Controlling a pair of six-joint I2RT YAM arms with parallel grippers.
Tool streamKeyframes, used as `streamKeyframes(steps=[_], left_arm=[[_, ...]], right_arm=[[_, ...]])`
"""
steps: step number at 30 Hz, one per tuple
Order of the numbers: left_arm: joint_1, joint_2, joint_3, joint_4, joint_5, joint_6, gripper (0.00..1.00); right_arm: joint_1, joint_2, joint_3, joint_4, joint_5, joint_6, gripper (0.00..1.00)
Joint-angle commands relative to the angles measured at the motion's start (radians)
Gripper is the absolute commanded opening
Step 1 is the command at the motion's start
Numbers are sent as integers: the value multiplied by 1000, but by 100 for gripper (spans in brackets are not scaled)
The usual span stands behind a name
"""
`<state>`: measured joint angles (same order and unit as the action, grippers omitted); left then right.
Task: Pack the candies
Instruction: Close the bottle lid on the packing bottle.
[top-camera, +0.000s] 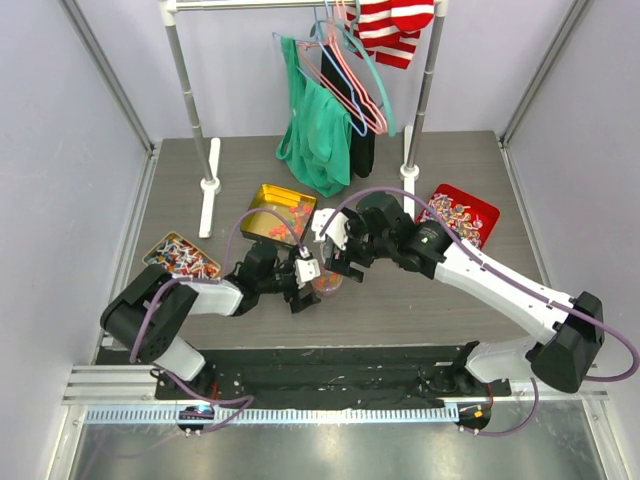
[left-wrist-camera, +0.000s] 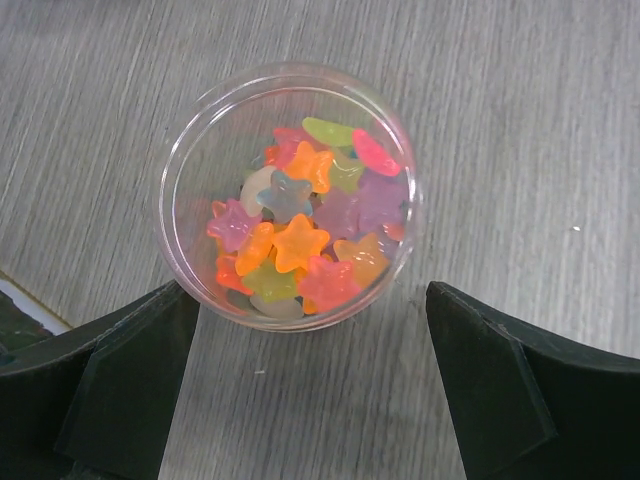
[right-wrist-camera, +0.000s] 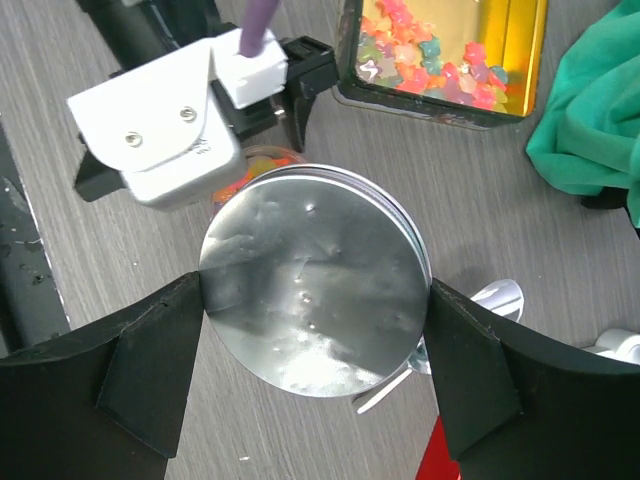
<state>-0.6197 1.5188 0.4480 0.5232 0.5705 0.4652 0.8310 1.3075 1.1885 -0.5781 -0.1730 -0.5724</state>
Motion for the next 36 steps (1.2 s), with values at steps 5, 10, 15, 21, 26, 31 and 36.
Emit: streamKeyframes(steps=[5, 10, 15, 21, 26, 31, 36], left_arm=[[-3, 82, -12, 291, 66, -39, 100], [-11, 133, -28, 379, 126, -43, 100], [-15, 194, 3, 405, 143, -66, 93], [-35, 266, 26, 478, 203, -80, 70], [-78, 336, 57, 563, 212, -114, 65], [-84, 376, 28, 664, 219, -112, 75], [-91, 389, 17, 699, 246, -92, 81]], right_arm=[[-53, 29, 5, -11, -110, -15, 72], [-150, 53, -6, -20, -183, -20, 71], [-178, 53, -36, -20, -217, -24, 71], [-214, 33, -61, -26, -249, -33, 71], [-234, 58, -55, -75, -299, -44, 70], [-234, 113, -43, -111, -342, -61, 69], [-234, 151, -36, -140, -382, -70, 68]])
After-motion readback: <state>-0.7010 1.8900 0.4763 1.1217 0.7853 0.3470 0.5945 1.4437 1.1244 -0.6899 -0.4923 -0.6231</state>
